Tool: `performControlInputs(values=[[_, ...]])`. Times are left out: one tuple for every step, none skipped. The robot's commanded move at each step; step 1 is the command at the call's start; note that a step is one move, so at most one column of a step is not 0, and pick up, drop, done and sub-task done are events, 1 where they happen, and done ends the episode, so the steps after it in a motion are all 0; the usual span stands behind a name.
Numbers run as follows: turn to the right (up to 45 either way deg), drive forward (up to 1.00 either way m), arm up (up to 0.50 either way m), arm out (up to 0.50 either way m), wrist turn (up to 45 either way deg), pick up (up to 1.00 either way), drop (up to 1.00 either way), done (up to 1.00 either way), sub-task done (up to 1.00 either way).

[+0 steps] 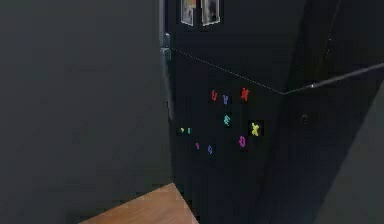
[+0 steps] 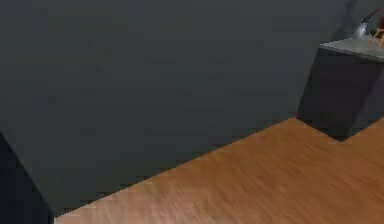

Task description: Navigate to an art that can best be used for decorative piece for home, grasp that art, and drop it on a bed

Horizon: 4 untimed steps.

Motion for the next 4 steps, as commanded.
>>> performControlInputs(values=[[-45.0, 0.0, 0.0, 0.0, 0.0, 0.0, 0.0, 0.0, 0.0], [-45.0, 0.0, 0.0, 0.0, 0.0, 0.0, 0.0, 0.0, 0.0], [-45.0, 0.0, 0.0, 0.0, 0.0, 0.0, 0.0, 0.0, 0.0], [-27.0, 0.0, 0.0, 0.0, 0.0, 0.0, 0.0, 0.0, 0.0]])
